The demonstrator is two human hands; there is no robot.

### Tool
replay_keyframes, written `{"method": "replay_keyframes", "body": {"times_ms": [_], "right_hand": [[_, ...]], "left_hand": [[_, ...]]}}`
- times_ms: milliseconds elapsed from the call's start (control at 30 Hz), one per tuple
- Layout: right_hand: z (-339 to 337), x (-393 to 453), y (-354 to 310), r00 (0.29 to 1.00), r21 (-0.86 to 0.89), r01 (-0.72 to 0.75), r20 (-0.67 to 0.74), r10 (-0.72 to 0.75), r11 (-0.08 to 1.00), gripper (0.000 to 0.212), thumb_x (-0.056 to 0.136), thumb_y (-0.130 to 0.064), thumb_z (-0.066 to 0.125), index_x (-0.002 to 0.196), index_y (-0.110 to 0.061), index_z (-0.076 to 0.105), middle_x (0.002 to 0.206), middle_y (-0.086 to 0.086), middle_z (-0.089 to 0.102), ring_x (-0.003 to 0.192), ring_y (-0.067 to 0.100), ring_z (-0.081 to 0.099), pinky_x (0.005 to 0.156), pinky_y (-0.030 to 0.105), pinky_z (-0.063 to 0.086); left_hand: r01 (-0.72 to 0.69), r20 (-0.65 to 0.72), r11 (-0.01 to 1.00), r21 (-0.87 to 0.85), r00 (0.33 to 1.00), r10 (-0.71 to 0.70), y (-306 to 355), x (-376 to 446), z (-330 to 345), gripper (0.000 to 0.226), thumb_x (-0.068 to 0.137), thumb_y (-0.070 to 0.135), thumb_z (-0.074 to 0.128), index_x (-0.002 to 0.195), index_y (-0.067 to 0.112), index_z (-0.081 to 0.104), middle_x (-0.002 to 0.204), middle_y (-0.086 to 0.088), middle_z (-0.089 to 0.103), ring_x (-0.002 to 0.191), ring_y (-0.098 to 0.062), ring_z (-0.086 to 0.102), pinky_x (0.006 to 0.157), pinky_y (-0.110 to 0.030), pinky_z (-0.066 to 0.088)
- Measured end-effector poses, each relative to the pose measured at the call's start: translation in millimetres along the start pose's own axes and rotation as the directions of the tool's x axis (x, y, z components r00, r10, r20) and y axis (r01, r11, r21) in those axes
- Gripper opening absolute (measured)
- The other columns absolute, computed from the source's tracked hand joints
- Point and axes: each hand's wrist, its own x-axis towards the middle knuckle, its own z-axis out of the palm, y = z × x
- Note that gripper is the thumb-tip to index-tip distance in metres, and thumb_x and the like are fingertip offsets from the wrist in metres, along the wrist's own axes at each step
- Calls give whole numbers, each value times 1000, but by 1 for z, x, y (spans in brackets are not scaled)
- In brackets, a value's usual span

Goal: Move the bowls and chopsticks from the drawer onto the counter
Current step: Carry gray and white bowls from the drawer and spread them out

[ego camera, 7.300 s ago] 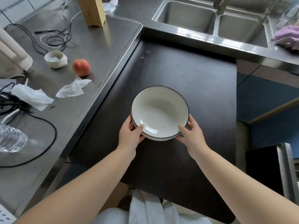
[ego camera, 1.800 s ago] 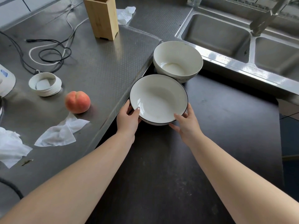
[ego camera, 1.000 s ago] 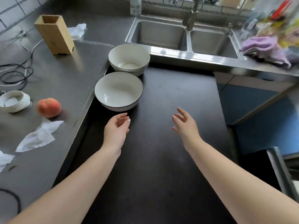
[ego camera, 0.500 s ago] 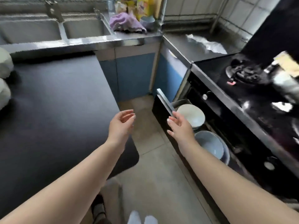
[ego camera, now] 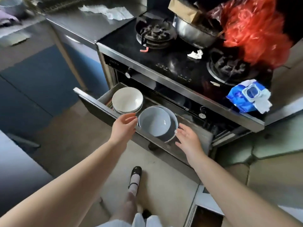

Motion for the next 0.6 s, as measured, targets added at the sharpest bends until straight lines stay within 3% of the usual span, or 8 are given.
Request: {"method": "replay_keyframes", "body": {"times_ms": [100,200,367,433,500,533,600], "right_hand": [[-18,33,6,996,11,-57,-61,58,998,42,96,-13,55,138,-19,49,118,-2,57,109,14,56,100,38,47],[-26,75,17,987,44,-118,-109,122,992,47,96,-12,55,142,-14,44,128,5,56,110,16,53,103,40,45],[-30,142,49,966,40,-214,-141,218,976,49,96,-16,56,144,-18,42,138,6,52,111,14,51,105,40,44],[-32,164,63,956,23,-251,-148,252,968,49,95,-18,57,143,-20,43,138,5,53,112,13,52,107,43,43],[-33,189,77,949,19,-278,-149,278,960,49,95,-18,58,142,-22,44,139,4,52,114,14,52,107,44,42],[-34,203,83,947,26,-284,-147,285,958,50,95,-18,58,142,-22,44,140,3,52,116,14,52,108,44,41],[-36,232,98,944,27,-298,-138,299,954,52,95,-15,58,144,-20,42,145,2,48,126,16,49,110,42,39]], "left_hand": [[33,30,999,35,999,-34,-1,43,23,22,92,14,64,114,17,62,112,-2,67,94,-10,63,85,-30,53],[88,42,992,88,995,-92,-5,93,43,32,92,12,63,123,14,58,116,-3,64,102,-17,63,95,-37,52],[202,-34,963,180,979,-200,-23,171,68,48,90,15,67,135,15,52,122,-1,61,109,-19,60,97,-37,50],[284,-47,943,175,959,-280,-32,192,77,39,91,17,66,129,16,55,118,-1,59,102,-16,57,88,-32,48],[362,-49,916,173,932,-359,-44,216,85,8,93,17,63,99,20,61,109,-2,52,93,-14,50,81,-31,41],[399,-56,899,182,917,-396,-52,228,86,6,93,19,64,89,20,59,106,-3,50,94,-15,48,81,-32,38],[458,-79,861,223,888,-452,-75,252,84,7,90,24,67,91,22,60,98,-3,51,99,-18,43,78,-34,38]]}}
